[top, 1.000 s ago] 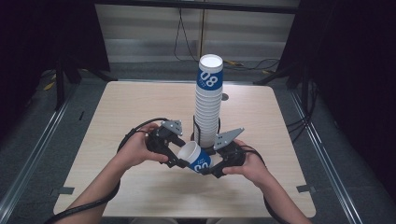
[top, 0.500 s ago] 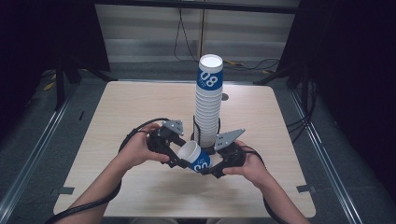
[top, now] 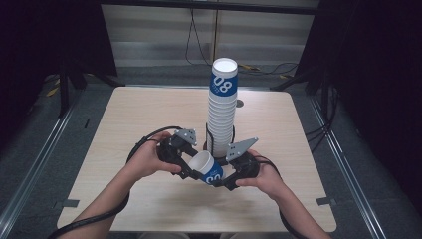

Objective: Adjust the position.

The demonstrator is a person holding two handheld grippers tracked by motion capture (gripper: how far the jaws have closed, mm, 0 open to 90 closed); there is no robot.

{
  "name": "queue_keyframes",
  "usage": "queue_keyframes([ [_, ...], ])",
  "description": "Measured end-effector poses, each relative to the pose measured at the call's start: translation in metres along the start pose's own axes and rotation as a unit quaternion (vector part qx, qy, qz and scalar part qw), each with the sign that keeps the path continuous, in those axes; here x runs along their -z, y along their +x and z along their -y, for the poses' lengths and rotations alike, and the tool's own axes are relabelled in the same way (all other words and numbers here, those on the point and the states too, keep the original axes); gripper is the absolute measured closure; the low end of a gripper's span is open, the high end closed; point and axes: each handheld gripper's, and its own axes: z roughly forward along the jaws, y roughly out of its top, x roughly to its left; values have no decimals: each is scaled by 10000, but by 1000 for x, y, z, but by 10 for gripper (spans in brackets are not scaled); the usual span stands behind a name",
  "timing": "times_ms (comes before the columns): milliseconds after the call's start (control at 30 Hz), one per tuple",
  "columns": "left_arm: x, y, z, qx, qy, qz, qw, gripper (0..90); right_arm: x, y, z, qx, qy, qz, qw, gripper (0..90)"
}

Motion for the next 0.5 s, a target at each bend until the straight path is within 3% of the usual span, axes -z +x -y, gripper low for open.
queue_keyframes([
  [300, -2, -3, -4, -153, 387, -112, 9991, 195, -7, 1, 3, 16, 58, 21, 10000, 289],
  [400, -2, -3, -5, -185, 547, -247, 9980, 198, -10, 2, 4, -63, 69, 43, 9999, 229],
  [500, -1, -2, -5, -212, 629, -238, 9975, 200, -11, 3, 5, -87, 129, 83, 9998, 210],
])
